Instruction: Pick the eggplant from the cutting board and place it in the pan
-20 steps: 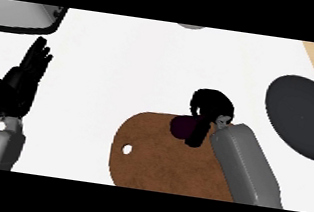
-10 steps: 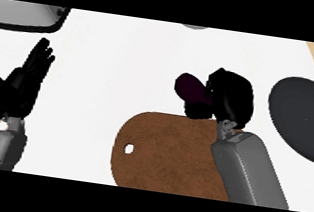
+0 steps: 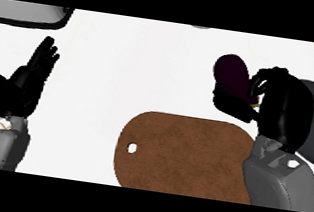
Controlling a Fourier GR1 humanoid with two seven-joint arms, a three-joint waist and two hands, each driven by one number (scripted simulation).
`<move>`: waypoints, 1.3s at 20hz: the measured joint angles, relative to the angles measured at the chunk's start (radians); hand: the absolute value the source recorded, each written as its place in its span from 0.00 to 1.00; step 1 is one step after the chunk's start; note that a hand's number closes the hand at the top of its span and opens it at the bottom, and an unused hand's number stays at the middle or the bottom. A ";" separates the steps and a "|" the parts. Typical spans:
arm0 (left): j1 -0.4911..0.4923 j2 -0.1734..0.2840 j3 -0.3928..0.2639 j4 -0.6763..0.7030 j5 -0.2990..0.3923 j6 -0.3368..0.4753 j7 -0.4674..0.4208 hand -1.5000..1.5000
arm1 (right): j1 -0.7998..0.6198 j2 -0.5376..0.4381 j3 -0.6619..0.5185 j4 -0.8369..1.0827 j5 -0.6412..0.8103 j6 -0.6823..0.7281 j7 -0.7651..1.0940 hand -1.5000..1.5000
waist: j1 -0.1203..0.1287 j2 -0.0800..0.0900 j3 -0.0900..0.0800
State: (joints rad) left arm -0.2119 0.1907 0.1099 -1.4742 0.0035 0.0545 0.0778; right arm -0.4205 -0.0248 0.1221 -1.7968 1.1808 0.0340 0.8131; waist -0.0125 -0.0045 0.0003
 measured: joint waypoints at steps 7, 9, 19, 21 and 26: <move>0.001 -0.010 -0.006 -0.021 -0.003 0.004 0.006 0.50 | 0.070 -0.118 -0.249 0.012 -0.191 -0.103 -0.158 1.00 | 0.007 0.004 0.000; 0.006 -0.005 -0.001 -0.024 0.002 -0.003 0.001 0.50 | 0.078 -0.180 -0.325 0.061 -0.237 -0.114 -0.219 1.00 | 0.009 0.005 0.000; -0.028 -0.012 -0.007 -0.008 -0.005 -0.003 0.006 0.50 | 0.029 -0.411 -0.548 0.621 -0.282 -0.341 -0.577 1.00 | 0.030 0.014 0.002; -0.024 -0.009 -0.005 0.001 0.001 -0.015 -0.002 0.50 | -0.003 -0.460 -0.587 0.752 -0.307 -0.377 -0.656 1.00 | 0.033 0.015 0.002; -0.044 -0.026 -0.018 0.002 -0.011 -0.001 0.010 0.50 | -0.096 -0.534 -0.659 1.070 -0.352 -0.483 -0.832 1.00 | 0.043 0.018 0.003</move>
State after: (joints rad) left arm -0.2560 0.1650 0.0915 -1.4718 -0.0075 0.0539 0.0877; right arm -0.5165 -0.5589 -0.5369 -0.7273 0.8289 -0.4490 -0.0190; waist 0.0310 0.0130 0.0036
